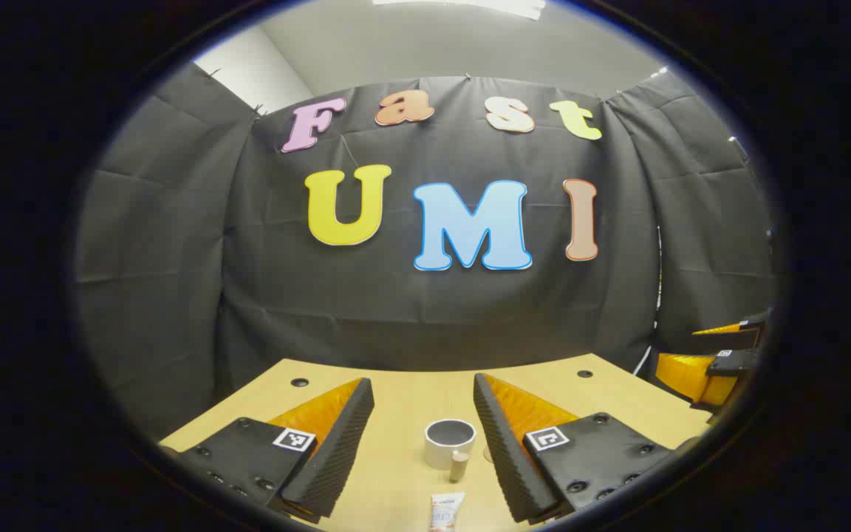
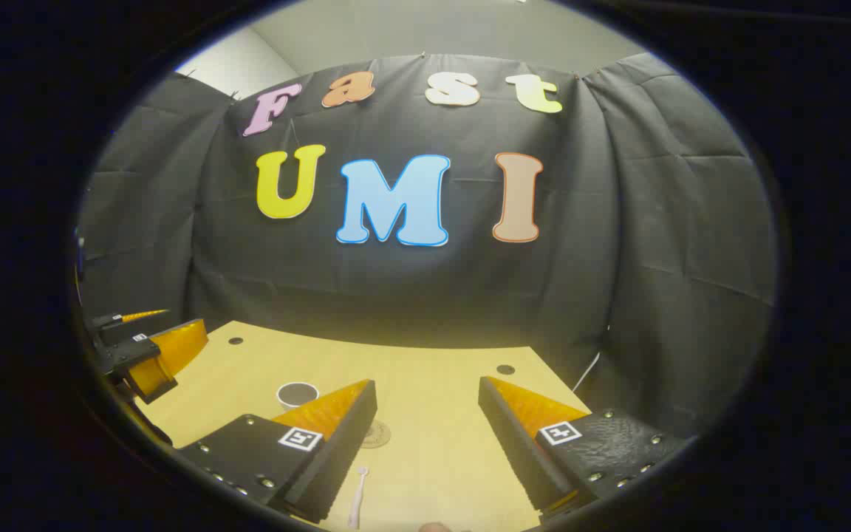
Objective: Put the toothbrush and toothpaste on the desktop into the cup, then pick up the cup and place it on the coaster on the desktop.
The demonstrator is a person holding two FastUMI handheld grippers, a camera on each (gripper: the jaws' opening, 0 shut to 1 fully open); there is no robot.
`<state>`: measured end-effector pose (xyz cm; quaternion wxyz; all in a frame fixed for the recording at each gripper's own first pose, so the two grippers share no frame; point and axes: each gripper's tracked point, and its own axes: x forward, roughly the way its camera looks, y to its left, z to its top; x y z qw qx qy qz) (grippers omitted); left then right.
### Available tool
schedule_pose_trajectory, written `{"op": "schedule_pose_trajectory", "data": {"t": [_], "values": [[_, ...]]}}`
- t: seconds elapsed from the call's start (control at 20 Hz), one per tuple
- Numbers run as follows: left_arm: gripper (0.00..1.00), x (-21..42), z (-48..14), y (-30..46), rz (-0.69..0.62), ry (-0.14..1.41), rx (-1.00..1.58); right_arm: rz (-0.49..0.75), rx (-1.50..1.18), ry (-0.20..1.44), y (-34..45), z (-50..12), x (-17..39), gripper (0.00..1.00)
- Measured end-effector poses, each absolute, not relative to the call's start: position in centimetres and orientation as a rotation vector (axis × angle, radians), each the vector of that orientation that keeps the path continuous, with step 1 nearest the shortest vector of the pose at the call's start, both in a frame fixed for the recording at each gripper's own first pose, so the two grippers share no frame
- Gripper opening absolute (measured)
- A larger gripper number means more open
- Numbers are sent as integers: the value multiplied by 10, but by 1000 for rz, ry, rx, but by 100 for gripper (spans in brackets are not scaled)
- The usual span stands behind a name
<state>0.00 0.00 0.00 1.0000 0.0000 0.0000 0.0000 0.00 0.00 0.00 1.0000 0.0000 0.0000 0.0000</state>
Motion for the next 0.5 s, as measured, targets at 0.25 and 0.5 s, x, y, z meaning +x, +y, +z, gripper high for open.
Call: {"op": "schedule_pose_trajectory", "data": {"t": [0.25, 0.5], "values": [[83, 3, -5, -7, -17, 20, 7, -1, 2, 14, -2, -3, -1, 91], [84, 7, -11, -10, -24, 47, 10, -4, -1, 27, -1, -7, 0, 87]]}}
